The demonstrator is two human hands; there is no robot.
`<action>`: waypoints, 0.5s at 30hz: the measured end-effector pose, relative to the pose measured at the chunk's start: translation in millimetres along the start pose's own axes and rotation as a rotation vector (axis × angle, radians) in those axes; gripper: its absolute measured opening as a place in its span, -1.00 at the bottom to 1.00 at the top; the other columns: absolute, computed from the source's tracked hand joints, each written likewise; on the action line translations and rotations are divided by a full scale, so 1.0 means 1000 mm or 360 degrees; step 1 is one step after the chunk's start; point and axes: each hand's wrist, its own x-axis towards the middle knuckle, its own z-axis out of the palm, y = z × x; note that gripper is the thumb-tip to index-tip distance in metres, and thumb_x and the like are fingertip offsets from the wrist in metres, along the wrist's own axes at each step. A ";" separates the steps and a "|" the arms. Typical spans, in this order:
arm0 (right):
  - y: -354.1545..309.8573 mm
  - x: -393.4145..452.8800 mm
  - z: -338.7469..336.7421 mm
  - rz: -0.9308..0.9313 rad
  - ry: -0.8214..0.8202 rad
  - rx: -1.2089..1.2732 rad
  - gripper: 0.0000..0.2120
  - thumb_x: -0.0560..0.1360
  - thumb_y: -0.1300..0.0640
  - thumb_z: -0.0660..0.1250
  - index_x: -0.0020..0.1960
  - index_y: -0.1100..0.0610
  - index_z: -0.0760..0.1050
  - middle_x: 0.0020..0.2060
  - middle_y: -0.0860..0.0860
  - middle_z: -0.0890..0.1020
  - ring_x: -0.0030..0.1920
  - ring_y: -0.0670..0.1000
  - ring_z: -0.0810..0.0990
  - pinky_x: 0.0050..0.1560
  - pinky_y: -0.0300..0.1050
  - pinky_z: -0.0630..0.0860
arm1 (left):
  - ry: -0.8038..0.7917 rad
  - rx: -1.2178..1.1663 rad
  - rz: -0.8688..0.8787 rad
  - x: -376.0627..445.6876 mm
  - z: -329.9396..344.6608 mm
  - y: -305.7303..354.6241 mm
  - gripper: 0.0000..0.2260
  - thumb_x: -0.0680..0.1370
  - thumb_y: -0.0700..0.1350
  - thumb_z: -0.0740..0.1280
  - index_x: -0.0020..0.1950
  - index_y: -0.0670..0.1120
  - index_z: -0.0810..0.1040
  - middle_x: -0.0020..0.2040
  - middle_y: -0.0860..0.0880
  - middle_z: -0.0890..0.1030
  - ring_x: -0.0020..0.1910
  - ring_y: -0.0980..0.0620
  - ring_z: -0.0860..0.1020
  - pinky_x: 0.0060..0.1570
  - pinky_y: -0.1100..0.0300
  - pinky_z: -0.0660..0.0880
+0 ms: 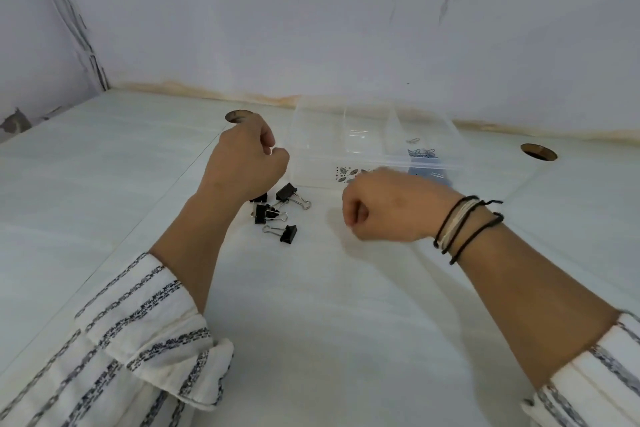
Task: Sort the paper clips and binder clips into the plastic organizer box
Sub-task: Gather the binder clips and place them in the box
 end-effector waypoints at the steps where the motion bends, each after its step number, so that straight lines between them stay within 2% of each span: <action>1: 0.006 -0.001 -0.009 0.0011 0.0174 0.0075 -0.88 0.45 0.16 0.38 -0.07 0.03 0.67 -0.19 -0.10 0.70 -0.14 -0.07 0.67 -0.19 -0.23 0.55 | -0.0022 0.0039 -0.0019 0.000 -0.001 0.001 -0.87 0.51 -0.13 0.33 0.03 -0.11 0.50 0.00 0.05 0.60 -0.23 0.07 0.54 -0.29 0.22 0.41; 3: 0.024 -0.005 -0.028 0.0081 0.0594 0.0290 -0.93 0.47 0.14 0.42 -0.09 0.00 0.66 -0.22 -0.15 0.67 -0.18 -0.16 0.66 -0.17 -0.30 0.54 | -0.0124 0.0139 -0.0074 -0.001 -0.002 0.002 -0.90 0.49 -0.09 0.32 -0.04 -0.08 0.51 -0.09 0.01 0.63 -0.19 -0.01 0.58 -0.24 0.15 0.47; 6: 0.055 -0.007 -0.041 0.0265 0.1185 0.0478 -0.96 0.50 0.13 0.41 -0.08 0.01 0.63 -0.22 -0.13 0.66 -0.28 -0.27 0.58 -0.29 -0.54 0.37 | -0.0406 0.0310 -0.0088 -0.003 -0.001 -0.001 -0.93 0.47 -0.08 0.33 -0.07 -0.03 0.54 -0.11 0.01 0.64 -0.12 -0.02 0.61 -0.20 0.13 0.49; 8: 0.075 -0.006 -0.037 0.0418 0.1432 0.0455 -0.95 0.51 0.12 0.39 -0.07 0.02 0.62 -0.20 -0.09 0.65 -0.30 -0.18 0.59 -0.23 -0.47 0.42 | -0.0558 0.0352 -0.0058 -0.004 0.001 -0.002 -0.88 0.48 -0.12 0.33 0.00 -0.01 0.57 -0.01 0.04 0.63 -0.07 -0.01 0.61 -0.16 0.13 0.52; 10: 0.090 -0.002 -0.029 0.0540 0.1456 0.0436 -0.94 0.51 0.12 0.38 -0.05 0.03 0.63 -0.19 -0.07 0.66 -0.23 -0.03 0.64 -0.08 -0.20 0.56 | -0.0651 0.0370 -0.0011 -0.003 0.002 -0.003 -0.76 0.49 -0.19 0.32 0.12 0.01 0.59 0.09 0.05 0.60 0.00 -0.01 0.59 -0.08 0.12 0.52; 12: 0.097 -0.001 -0.025 0.0574 0.1348 0.0419 -0.89 0.54 0.17 0.36 -0.03 0.05 0.66 -0.19 -0.06 0.64 -0.16 0.02 0.63 0.03 -0.06 0.61 | -0.0734 0.0388 0.0033 -0.002 0.002 -0.004 -0.69 0.51 -0.24 0.31 0.20 0.03 0.60 0.15 0.06 0.60 0.06 -0.01 0.57 0.01 0.12 0.51; 13: 0.096 -0.001 -0.027 0.0555 0.1332 0.0408 -0.87 0.54 0.18 0.35 -0.01 0.05 0.67 -0.18 -0.05 0.64 -0.15 0.03 0.63 0.04 -0.04 0.61 | -0.0780 0.0395 0.0048 -0.001 0.002 -0.004 -0.66 0.52 -0.26 0.30 0.22 0.05 0.61 0.16 0.06 0.60 0.06 -0.01 0.58 0.04 0.12 0.51; 15: 0.090 -0.007 -0.038 0.0499 0.1346 0.0373 -0.85 0.54 0.18 0.33 0.00 0.04 0.67 -0.15 -0.06 0.66 -0.15 0.03 0.64 -0.02 -0.14 0.58 | -0.0863 0.0425 0.0088 -0.001 0.002 -0.005 -0.60 0.52 -0.30 0.28 0.24 0.08 0.62 0.18 0.04 0.62 0.07 -0.02 0.60 0.07 0.11 0.53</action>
